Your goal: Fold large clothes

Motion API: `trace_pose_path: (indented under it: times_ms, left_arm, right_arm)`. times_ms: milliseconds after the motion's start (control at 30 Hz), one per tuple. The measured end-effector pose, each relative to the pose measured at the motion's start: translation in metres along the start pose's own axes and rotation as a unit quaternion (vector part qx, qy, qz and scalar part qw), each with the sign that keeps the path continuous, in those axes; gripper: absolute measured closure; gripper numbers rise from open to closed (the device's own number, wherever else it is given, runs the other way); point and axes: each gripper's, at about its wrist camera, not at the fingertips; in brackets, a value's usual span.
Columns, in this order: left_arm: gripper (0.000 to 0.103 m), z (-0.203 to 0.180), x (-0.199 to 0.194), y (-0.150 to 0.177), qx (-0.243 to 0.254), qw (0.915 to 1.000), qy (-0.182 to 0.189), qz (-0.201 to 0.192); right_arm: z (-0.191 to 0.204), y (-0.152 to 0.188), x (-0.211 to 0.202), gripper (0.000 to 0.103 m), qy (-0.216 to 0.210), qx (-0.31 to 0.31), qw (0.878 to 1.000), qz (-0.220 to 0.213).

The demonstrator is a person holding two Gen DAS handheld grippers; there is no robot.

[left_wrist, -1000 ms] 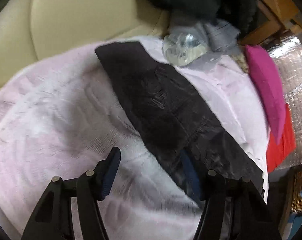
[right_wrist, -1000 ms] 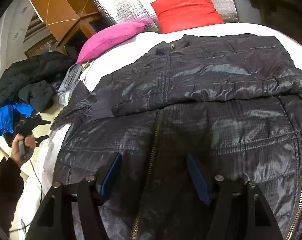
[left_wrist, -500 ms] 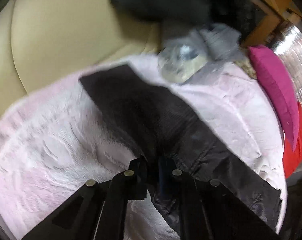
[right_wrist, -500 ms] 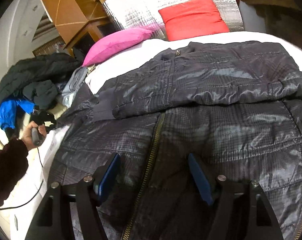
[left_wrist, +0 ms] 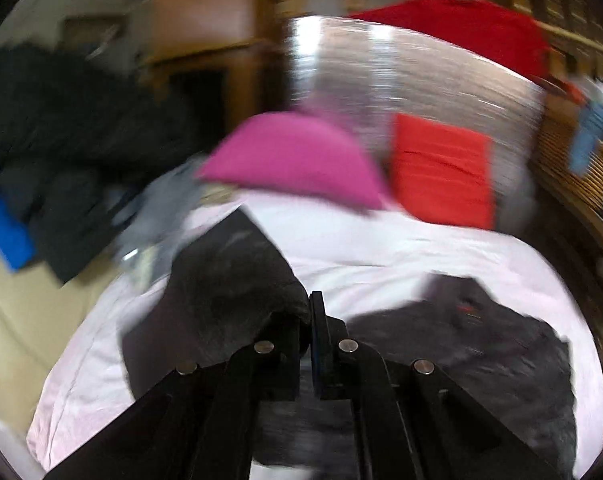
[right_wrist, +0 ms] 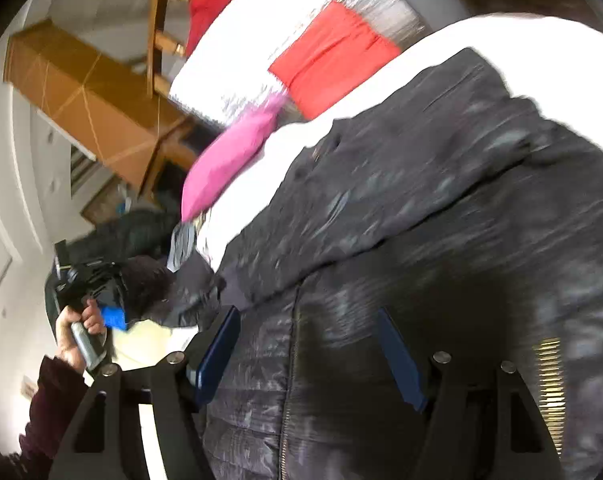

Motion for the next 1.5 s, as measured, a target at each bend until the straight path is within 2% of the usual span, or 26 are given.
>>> trace_pose_path:
  times_ms: [100, 233, 333, 400, 433, 500, 533, 600, 633, 667, 733, 800, 833, 867, 900, 967, 1033, 1100, 1133, 1167, 1233, 1333, 1433, 1467, 1500]
  left_arm:
    - [0.099, -0.076, -0.015, 0.009, 0.06, 0.9969, 0.051, -0.002]
    - [0.099, -0.166, -0.022, 0.04, 0.125, 0.9855, 0.112, 0.024]
    - [0.098, -0.223, -0.011, 0.076, 0.164, 0.9732, 0.146, 0.069]
    - [0.098, -0.252, 0.006, 0.106, 0.18, 0.9576, 0.178, 0.137]
    - [0.095, -0.261, 0.016, 0.121, 0.187, 0.9472, 0.189, 0.179]
    - [0.091, -0.263, 0.032, 0.143, 0.187, 0.9317, 0.197, 0.24]
    - [0.088, -0.257, 0.033, 0.15, 0.182, 0.9251, 0.207, 0.261]
    - [0.081, -0.234, 0.02, 0.154, 0.158, 0.9195, 0.24, 0.269]
    - [0.071, -0.22, 0.011, 0.151, 0.148, 0.9225, 0.249, 0.255]
    - [0.056, -0.201, -0.002, 0.147, 0.138, 0.9291, 0.255, 0.229]
    - [0.037, -0.161, -0.023, 0.137, 0.109, 0.9433, 0.26, 0.175]
    - [0.034, -0.127, -0.028, 0.125, 0.077, 0.9564, 0.245, 0.139]
    - [0.034, -0.104, -0.026, 0.12, 0.061, 0.9666, 0.213, 0.13]
    - [0.034, -0.091, -0.021, 0.117, 0.051, 0.9719, 0.191, 0.128]
    - [0.034, -0.069, -0.012, 0.112, 0.03, 0.9794, 0.153, 0.128]
    - [0.036, -0.042, 0.005, 0.105, -0.006, 0.9862, 0.098, 0.134]
    - [0.036, -0.023, 0.019, 0.102, -0.032, 0.9884, 0.068, 0.132]
    - [0.044, -0.014, 0.03, 0.1, -0.038, 0.9896, 0.04, 0.133]
    - [0.051, -0.014, 0.039, 0.1, -0.031, 0.989, 0.025, 0.143]
    - [0.06, -0.016, 0.045, 0.103, -0.025, 0.9881, 0.019, 0.151]
    - [0.068, -0.018, 0.061, 0.109, -0.016, 0.9847, 0.012, 0.173]
    - [0.071, -0.025, 0.081, 0.119, -0.002, 0.9807, 0.004, 0.195]
    - [0.071, -0.03, 0.09, 0.127, 0.022, 0.9796, -0.01, 0.2]
    - [0.071, -0.03, 0.09, 0.127, 0.025, 0.9795, -0.011, 0.2]
    - [0.071, -0.033, 0.09, 0.127, 0.028, 0.9797, -0.01, 0.198]
  right_arm:
    - [-0.013, -0.007, -0.028, 0.029, -0.002, 0.02, 1.0, -0.019]
    - [-0.026, -0.011, -0.061, 0.029, 0.0, 0.033, 0.999, -0.041]
    - [-0.038, -0.013, -0.077, 0.029, 0.001, 0.048, 0.997, -0.053]
    - [-0.044, -0.013, -0.086, 0.029, 0.003, 0.057, 0.997, -0.057]
    - [-0.045, -0.013, -0.088, 0.029, 0.005, 0.058, 0.997, -0.056]
    - [-0.046, -0.014, -0.091, 0.029, 0.01, 0.058, 0.997, -0.053]
    - [-0.046, -0.014, -0.091, 0.028, 0.011, 0.057, 0.997, -0.049]
    - [-0.047, -0.015, -0.09, 0.022, 0.018, 0.054, 0.998, -0.041]
    - [-0.047, -0.015, -0.088, 0.022, 0.021, 0.053, 0.998, -0.039]
    - [-0.047, -0.015, -0.084, 0.022, 0.024, 0.052, 0.998, -0.035]
    - [-0.045, -0.015, -0.077, 0.022, 0.032, 0.047, 0.998, -0.027]
    - [-0.035, -0.018, -0.064, 0.022, 0.04, 0.028, 0.999, -0.013]
    - [-0.027, -0.019, -0.058, 0.022, 0.042, 0.013, 0.999, -0.007]
    - [-0.014, -0.022, -0.047, 0.022, 0.047, -0.012, 0.999, 0.001]
    - [-0.003, -0.023, -0.04, 0.022, 0.051, -0.032, 0.998, 0.008]
    - [0.022, -0.026, -0.016, 0.017, 0.069, -0.084, 0.994, 0.032]
    - [0.046, -0.023, 0.012, 0.017, 0.101, -0.147, 0.982, 0.059]
    - [0.067, -0.02, 0.039, 0.017, 0.135, -0.206, 0.966, 0.078]
    - [0.077, -0.018, 0.051, 0.017, 0.15, -0.234, 0.957, 0.08]
    - [0.086, -0.017, 0.06, 0.017, 0.161, -0.259, 0.949, 0.079]
    - [0.099, -0.017, 0.073, 0.017, 0.173, -0.295, 0.937, 0.076]
    - [0.114, -0.016, 0.093, 0.017, 0.184, -0.336, 0.92, 0.084]
    - [0.114, -0.013, 0.126, 0.016, 0.232, -0.383, 0.886, 0.118]
    - [0.107, -0.017, 0.135, 0.017, 0.248, -0.382, 0.882, 0.124]
    - [0.098, -0.025, 0.136, 0.017, 0.255, -0.363, 0.888, 0.121]
Point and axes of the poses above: each gripper's, at about its wrist camera, not at the fingertips, and x roughly the way its jaws point, z to its left, y to its underside, and after that the axes turned 1 degree about -y, right-handed
